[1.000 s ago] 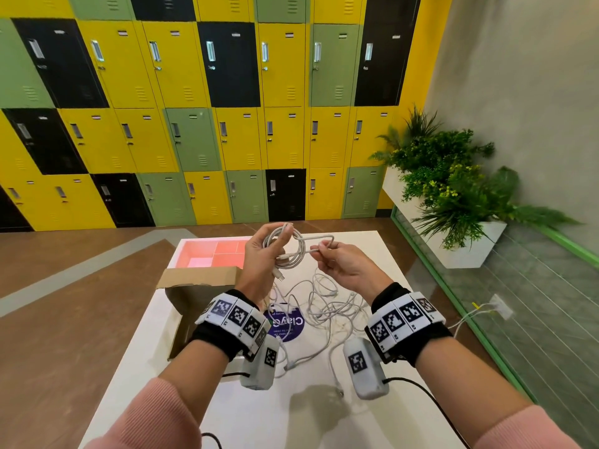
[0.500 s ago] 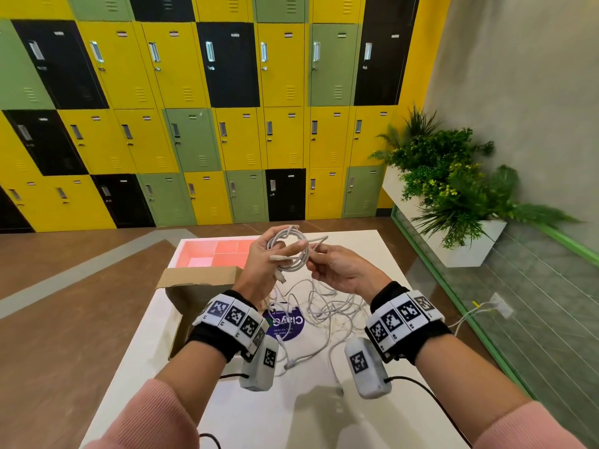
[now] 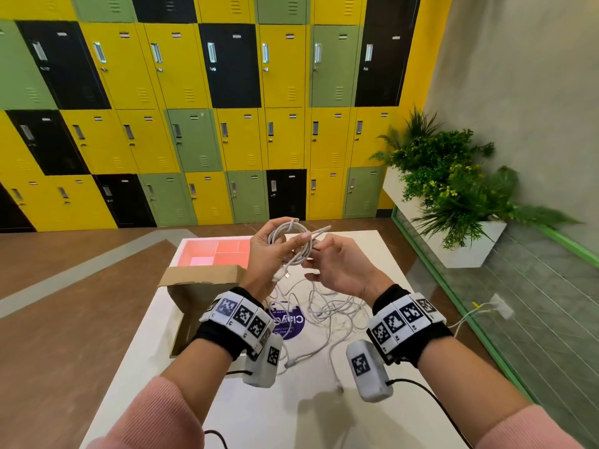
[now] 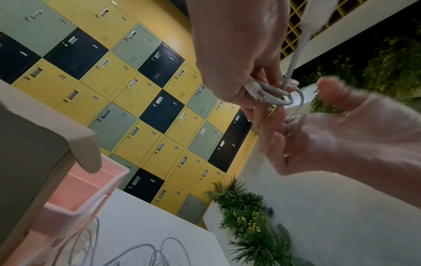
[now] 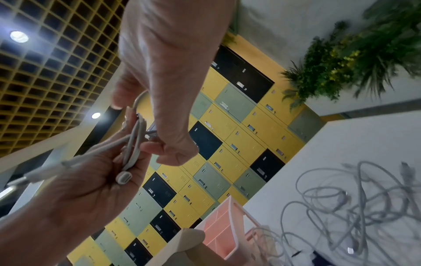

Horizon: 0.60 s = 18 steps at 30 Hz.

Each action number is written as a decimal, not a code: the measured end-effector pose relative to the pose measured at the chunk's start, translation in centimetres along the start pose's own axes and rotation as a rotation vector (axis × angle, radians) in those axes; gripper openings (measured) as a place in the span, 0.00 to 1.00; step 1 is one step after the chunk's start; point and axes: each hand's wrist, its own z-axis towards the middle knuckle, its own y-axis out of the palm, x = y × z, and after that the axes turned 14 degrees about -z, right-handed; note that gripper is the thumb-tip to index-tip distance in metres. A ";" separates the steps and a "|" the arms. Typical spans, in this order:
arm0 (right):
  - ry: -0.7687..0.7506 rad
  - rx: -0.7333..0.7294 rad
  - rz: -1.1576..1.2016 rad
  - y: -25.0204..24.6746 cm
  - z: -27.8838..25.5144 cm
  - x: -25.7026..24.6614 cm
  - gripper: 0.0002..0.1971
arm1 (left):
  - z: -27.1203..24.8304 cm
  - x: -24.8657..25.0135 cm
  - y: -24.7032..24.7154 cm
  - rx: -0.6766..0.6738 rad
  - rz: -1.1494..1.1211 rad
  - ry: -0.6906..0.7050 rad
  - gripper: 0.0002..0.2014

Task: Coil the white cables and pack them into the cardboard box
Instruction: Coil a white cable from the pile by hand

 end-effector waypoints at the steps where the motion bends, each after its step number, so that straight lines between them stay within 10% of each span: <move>1: -0.005 0.012 -0.104 0.2 0.0 -0.1 0.17 | -0.2 0.1 0.2 -0.015 0.006 0.000 0.15; 18: 0.104 0.231 -0.568 0.6 -0.7 -1.2 0.27 | -0.3 -0.4 -1.4 0.174 0.046 0.083 0.17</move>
